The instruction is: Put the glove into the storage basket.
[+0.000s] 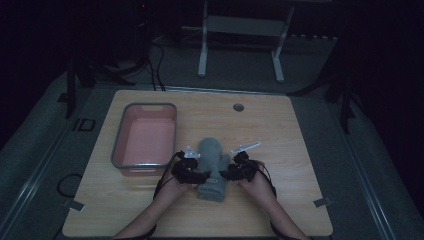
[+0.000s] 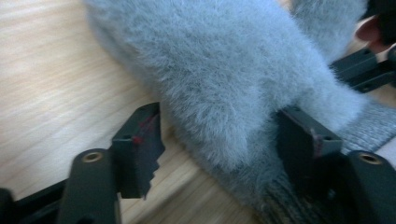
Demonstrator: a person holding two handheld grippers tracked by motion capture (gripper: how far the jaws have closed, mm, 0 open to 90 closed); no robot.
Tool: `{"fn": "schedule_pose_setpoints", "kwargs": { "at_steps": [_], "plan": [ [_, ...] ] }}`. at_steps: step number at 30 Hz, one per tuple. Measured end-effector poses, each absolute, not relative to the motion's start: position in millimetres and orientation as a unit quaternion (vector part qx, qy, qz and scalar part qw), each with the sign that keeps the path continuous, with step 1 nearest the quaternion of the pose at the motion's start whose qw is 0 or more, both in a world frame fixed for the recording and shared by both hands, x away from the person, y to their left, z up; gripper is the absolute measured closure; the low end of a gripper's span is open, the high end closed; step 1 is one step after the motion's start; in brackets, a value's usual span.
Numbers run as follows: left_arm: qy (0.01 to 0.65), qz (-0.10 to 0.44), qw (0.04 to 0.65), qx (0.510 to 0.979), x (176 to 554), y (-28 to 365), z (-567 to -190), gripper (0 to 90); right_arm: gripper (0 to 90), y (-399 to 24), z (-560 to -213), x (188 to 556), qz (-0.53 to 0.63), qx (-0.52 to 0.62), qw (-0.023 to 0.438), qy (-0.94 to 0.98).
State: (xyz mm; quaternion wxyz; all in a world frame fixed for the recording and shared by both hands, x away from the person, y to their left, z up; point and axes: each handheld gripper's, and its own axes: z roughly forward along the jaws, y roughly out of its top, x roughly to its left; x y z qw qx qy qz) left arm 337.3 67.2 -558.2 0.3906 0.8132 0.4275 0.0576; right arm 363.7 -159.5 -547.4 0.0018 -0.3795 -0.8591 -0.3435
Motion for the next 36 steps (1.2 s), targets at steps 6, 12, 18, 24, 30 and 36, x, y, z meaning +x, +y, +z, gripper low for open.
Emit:
{"fn": "schedule_pose_setpoints", "kwargs": {
  "at_steps": [6,12,18,24,30,36],
  "plan": [
    [0.409,0.022,0.402,0.819,339.5,66.6,-558.0,58.7,74.1,-153.7,-544.8,359.8,-0.344,-0.356,-0.004,-0.869],
    [0.399,0.015,0.414,0.818,338.4,68.6,-557.2,76.6,79.8,-149.2,-540.5,352.6,-0.341,-0.343,-0.037,-0.874],
    [0.401,0.016,0.418,0.815,335.3,68.8,-550.6,79.6,81.4,-151.5,-534.8,349.8,-0.350,-0.339,-0.038,-0.872],
    [0.394,0.021,0.419,0.818,333.7,70.1,-535.9,80.3,82.1,-153.4,-523.1,348.0,-0.367,-0.340,-0.029,-0.866],
    [0.388,0.030,0.432,0.814,335.4,71.9,-514.0,80.4,82.4,-156.8,-502.6,347.3,-0.392,-0.338,-0.032,-0.855],
    [0.376,0.045,0.443,0.812,339.0,76.8,-486.4,80.4,82.5,-156.8,-476.2,349.4,-0.414,-0.328,-0.044,-0.848]
  ]
}}
